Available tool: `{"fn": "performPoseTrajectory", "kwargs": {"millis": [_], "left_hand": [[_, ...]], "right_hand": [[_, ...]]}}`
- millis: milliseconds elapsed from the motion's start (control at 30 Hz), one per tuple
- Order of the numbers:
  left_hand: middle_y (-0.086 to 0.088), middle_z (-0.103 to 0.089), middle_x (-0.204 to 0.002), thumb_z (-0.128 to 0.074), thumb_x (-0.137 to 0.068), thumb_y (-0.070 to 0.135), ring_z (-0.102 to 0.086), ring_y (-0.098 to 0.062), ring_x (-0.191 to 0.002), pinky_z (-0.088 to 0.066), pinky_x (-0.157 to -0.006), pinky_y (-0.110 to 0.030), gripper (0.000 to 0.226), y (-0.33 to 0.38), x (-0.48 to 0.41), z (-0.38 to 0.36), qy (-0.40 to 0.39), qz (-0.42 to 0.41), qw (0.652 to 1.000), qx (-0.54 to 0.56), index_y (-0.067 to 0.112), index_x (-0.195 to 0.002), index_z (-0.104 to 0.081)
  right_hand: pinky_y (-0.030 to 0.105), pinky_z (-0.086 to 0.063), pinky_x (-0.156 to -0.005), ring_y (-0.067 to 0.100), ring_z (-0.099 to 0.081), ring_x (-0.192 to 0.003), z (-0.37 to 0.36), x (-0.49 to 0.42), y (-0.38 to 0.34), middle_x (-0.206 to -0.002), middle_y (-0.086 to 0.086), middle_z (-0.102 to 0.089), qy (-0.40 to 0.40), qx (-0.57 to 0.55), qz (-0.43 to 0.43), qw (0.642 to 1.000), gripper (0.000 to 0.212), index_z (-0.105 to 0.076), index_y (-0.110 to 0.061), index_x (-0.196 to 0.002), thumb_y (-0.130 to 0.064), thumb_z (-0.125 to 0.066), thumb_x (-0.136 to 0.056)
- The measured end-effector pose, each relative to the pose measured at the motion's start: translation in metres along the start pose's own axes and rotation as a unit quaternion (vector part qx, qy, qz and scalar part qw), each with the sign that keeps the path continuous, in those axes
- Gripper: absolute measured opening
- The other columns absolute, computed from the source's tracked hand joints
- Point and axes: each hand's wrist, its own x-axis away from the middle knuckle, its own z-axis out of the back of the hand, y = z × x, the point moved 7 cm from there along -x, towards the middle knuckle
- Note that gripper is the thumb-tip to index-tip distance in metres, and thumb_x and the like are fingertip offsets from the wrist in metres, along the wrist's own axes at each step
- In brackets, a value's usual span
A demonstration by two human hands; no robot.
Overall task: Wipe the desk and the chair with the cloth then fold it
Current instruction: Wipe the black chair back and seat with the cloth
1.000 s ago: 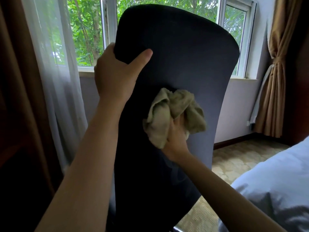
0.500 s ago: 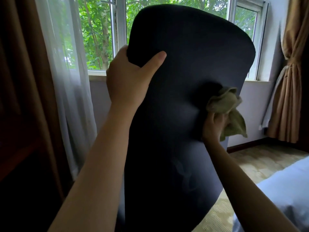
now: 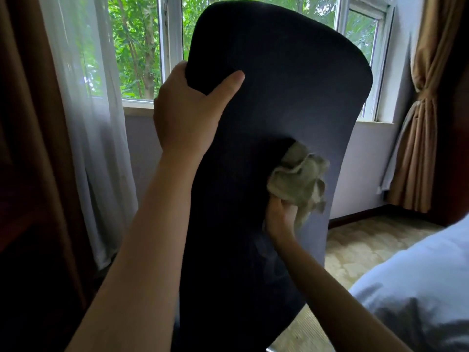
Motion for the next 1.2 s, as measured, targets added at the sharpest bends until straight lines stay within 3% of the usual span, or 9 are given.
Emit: {"fn": "performPoseTrajectory", "kwargs": {"millis": [100, 167, 233, 400, 567, 833, 967, 1100, 1200], "left_hand": [[0.017, -0.061, -0.086, -0.071, -0.07, 0.054, -0.062, -0.008, -0.088, -0.052, -0.082, -0.029, 0.04, 0.001, 0.0, 0.002, 0.002, -0.002, 1.0, 0.002, 0.024, -0.095, -0.06], [0.017, -0.061, -0.086, -0.071, -0.071, 0.052, -0.062, -0.007, -0.087, -0.052, -0.081, -0.03, 0.037, 0.001, 0.0, 0.003, -0.002, -0.002, 1.0, 0.004, 0.025, -0.093, -0.059], [0.015, -0.064, -0.09, -0.071, -0.069, 0.053, -0.063, -0.006, -0.088, -0.053, -0.082, -0.033, 0.038, -0.002, -0.002, 0.005, -0.006, 0.004, 1.0, 0.013, 0.025, -0.094, -0.06], [0.017, -0.065, -0.087, -0.073, -0.07, 0.049, -0.063, -0.001, -0.086, -0.055, -0.082, -0.033, 0.033, -0.01, -0.007, 0.01, -0.01, 0.016, 0.999, 0.029, 0.028, -0.092, -0.061], [0.024, -0.058, -0.085, -0.071, -0.076, 0.047, -0.056, 0.013, -0.081, -0.051, -0.076, -0.016, 0.026, -0.014, -0.008, 0.012, -0.036, 0.007, 0.999, 0.023, 0.037, -0.09, -0.052], [0.022, -0.048, -0.079, -0.057, -0.082, 0.057, -0.053, 0.001, -0.073, -0.04, -0.061, -0.008, 0.051, -0.069, 0.053, 0.03, 0.029, 0.068, 0.995, -0.07, 0.017, -0.113, -0.051], [0.011, -0.048, -0.069, -0.045, -0.069, 0.074, -0.056, -0.02, -0.072, -0.044, -0.065, -0.033, 0.064, -0.091, 0.058, 0.042, 0.035, 0.084, 0.994, -0.062, 0.014, -0.091, -0.052], [0.013, -0.052, -0.073, -0.056, -0.087, 0.052, -0.054, -0.006, -0.069, -0.044, -0.068, -0.029, 0.028, -0.108, 0.048, 0.053, 0.04, 0.096, 0.994, -0.037, 0.026, -0.078, -0.049], [0.012, -0.052, -0.073, -0.052, -0.091, 0.049, -0.051, 0.004, -0.065, -0.04, -0.061, -0.013, 0.027, -0.127, 0.061, 0.064, 0.06, 0.115, 0.991, -0.039, 0.025, -0.079, -0.048]], "right_hand": [[0.037, -0.032, -0.105, 0.014, -0.043, -0.109, -0.028, 0.03, -0.047, -0.12, 0.008, -0.053, -0.022, 0.202, 0.187, 0.961, 0.034, -0.047, -0.024, -0.117, -0.042, -0.053, -0.089], [0.047, -0.03, -0.107, 0.034, -0.044, -0.12, -0.043, 0.049, -0.072, -0.124, 0.022, -0.053, -0.129, 0.201, 0.391, 0.889, 0.04, -0.04, -0.025, -0.124, -0.051, -0.038, -0.093], [0.057, -0.039, -0.1, 0.044, -0.051, -0.117, -0.04, 0.049, -0.074, -0.12, 0.029, -0.057, -0.207, 0.189, 0.451, 0.847, 0.044, -0.034, -0.028, -0.129, -0.056, -0.022, -0.096], [0.051, -0.053, -0.07, 0.044, -0.066, -0.08, -0.019, 0.01, -0.077, -0.09, 0.03, -0.066, -0.167, 0.253, 0.447, 0.842, 0.052, -0.041, -0.018, -0.113, -0.061, -0.018, -0.095], [0.049, -0.037, -0.104, 0.042, -0.045, -0.124, -0.007, -0.035, -0.092, -0.132, 0.026, -0.049, -0.075, 0.22, 0.387, 0.892, 0.052, -0.027, -0.022, -0.133, -0.048, -0.042, -0.091], [0.057, -0.034, -0.103, 0.035, -0.039, -0.13, -0.018, -0.028, -0.098, -0.138, 0.019, -0.044, -0.077, 0.191, 0.38, 0.902, 0.052, -0.029, -0.025, -0.136, -0.032, -0.054, -0.092], [0.052, -0.032, -0.107, 0.042, -0.041, -0.127, -0.029, -0.007, -0.111, -0.134, 0.027, -0.044, -0.117, 0.191, 0.424, 0.877, 0.048, -0.027, -0.023, -0.134, -0.037, -0.042, -0.091], [0.056, -0.031, -0.106, 0.047, -0.039, -0.127, -0.051, 0.019, -0.114, -0.135, 0.032, -0.043, -0.181, 0.257, 0.49, 0.813, 0.049, -0.028, -0.018, -0.135, -0.048, -0.031, -0.097], [0.04, -0.015, -0.115, 0.038, -0.029, -0.128, -0.071, 0.054, -0.084, -0.138, 0.03, -0.039, -0.245, 0.302, 0.542, 0.745, 0.05, -0.03, -0.01, -0.135, -0.045, -0.023, -0.1]]}}
